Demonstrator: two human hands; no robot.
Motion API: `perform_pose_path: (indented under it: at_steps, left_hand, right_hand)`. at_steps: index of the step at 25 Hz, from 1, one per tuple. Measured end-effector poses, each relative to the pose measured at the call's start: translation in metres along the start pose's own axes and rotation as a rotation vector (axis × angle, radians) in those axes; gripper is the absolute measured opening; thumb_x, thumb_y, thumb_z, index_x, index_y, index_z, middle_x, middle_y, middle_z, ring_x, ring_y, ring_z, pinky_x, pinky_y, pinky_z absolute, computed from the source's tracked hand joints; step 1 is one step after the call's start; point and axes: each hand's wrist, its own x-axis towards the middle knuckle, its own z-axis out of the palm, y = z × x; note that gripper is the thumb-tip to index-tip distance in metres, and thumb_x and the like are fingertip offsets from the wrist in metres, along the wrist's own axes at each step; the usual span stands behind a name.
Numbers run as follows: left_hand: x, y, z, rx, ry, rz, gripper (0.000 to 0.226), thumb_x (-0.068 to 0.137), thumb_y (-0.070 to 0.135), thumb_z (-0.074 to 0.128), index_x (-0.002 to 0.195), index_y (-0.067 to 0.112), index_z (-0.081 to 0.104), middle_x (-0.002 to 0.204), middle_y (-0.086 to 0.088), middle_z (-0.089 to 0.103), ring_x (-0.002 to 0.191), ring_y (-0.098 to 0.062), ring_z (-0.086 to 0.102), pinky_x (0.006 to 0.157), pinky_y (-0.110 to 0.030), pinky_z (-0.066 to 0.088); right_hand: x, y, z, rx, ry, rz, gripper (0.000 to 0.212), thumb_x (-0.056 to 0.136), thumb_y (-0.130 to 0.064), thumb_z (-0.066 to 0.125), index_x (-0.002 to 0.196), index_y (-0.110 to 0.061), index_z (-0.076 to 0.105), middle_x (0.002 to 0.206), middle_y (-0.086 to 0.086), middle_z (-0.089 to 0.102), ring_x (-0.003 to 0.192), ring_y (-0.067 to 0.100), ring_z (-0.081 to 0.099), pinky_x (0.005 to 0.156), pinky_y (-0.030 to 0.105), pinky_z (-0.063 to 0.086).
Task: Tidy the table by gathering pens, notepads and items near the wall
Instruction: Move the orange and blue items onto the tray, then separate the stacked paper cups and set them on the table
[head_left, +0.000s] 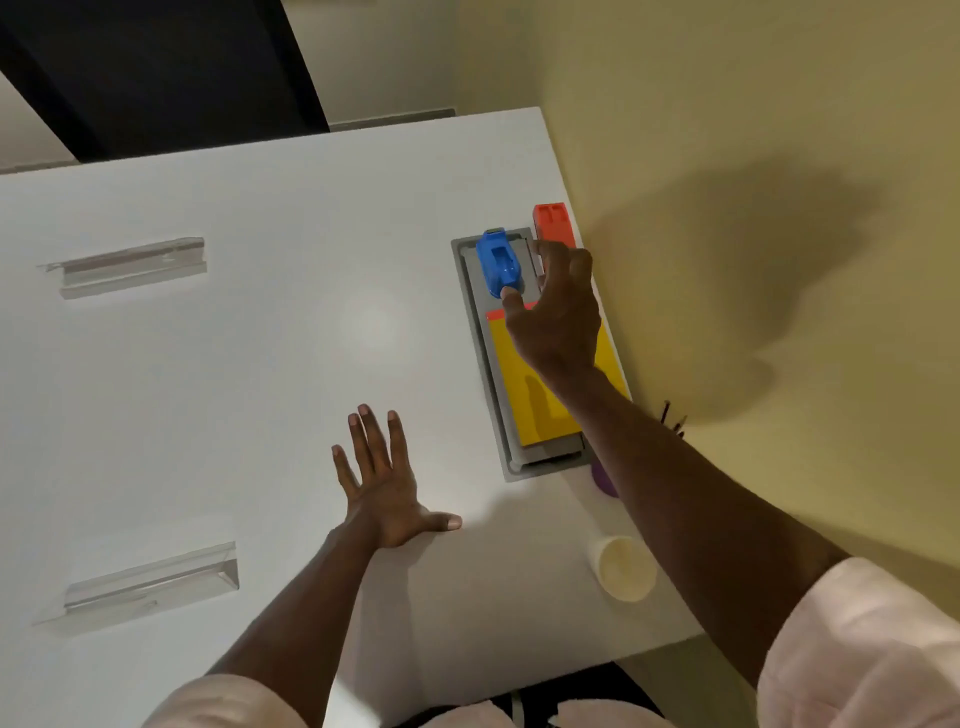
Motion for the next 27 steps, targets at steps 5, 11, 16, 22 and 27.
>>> perform_pose_path:
  at_steps: [5, 11, 16, 22, 27]
  left_hand:
    - [-0.016, 0.005, 0.005, 0.049, 0.017, -0.002, 0.179, 0.05, 0.104, 0.067, 0.152, 0.014, -0.049, 0.154, -0.022, -0.06, 0.146, -0.041, -0.056, 0.121, -0.073, -0.022]
    - [-0.033, 0.039, 0.0, -0.002, 0.127, -0.044, 0.13, 0.079, 0.075, 0.076, 0.162, -0.003, 0.014, 0.172, -0.036, -0.009, 0.163, -0.051, -0.011, 0.13, -0.071, 0.016]
    - [-0.088, 0.026, 0.038, 0.009, 0.284, 0.176, 0.092, 0.08, 0.092, 0.043, 0.115, 0.008, 0.05, 0.143, -0.024, 0.035, 0.14, -0.045, 0.036, 0.091, -0.059, 0.056]
    - [-0.146, 0.087, 0.118, -0.223, 0.152, 0.282, 0.08, 0.09, 0.067, 0.057, 0.148, 0.01, 0.054, 0.159, -0.018, 0.046, 0.149, -0.039, 0.041, 0.119, -0.052, 0.042]
    - [-0.14, 0.121, 0.105, -0.192, 0.198, 0.443, 0.074, 0.099, 0.056, 0.068, 0.156, 0.016, 0.044, 0.159, -0.007, 0.048, 0.146, -0.028, 0.046, 0.118, -0.047, 0.047]
  right_hand:
    - [-0.08, 0.002, -0.043, 0.093, -0.032, 0.025, 0.055, 0.087, -0.025, 0.076, 0.137, -0.022, 0.054, 0.132, 0.0, 0.054, 0.102, 0.015, 0.064, 0.075, 0.039, 0.062]
    - [-0.176, 0.018, -0.069, 0.194, -0.106, -0.025, 0.044, 0.091, -0.022, 0.075, 0.131, -0.019, 0.058, 0.126, -0.002, 0.061, 0.095, 0.011, 0.065, 0.07, 0.034, 0.063]
    - [-0.265, 0.034, -0.077, 0.27, -0.168, 0.094, 0.041, 0.091, -0.024, 0.076, 0.128, -0.023, 0.061, 0.117, -0.01, 0.066, 0.096, 0.006, 0.066, 0.068, 0.024, 0.062]
    - [-0.338, 0.099, -0.139, 0.197, -0.173, 0.287, 0.035, 0.092, -0.027, 0.074, 0.124, -0.031, 0.061, 0.113, -0.019, 0.067, 0.096, 0.003, 0.067, 0.073, 0.018, 0.06]
    - [-0.351, 0.136, -0.152, 0.178, -0.039, 0.437, 0.035, 0.09, -0.019, 0.079, 0.119, -0.03, 0.064, 0.106, -0.019, 0.069, 0.093, 0.002, 0.069, 0.073, 0.03, 0.065]
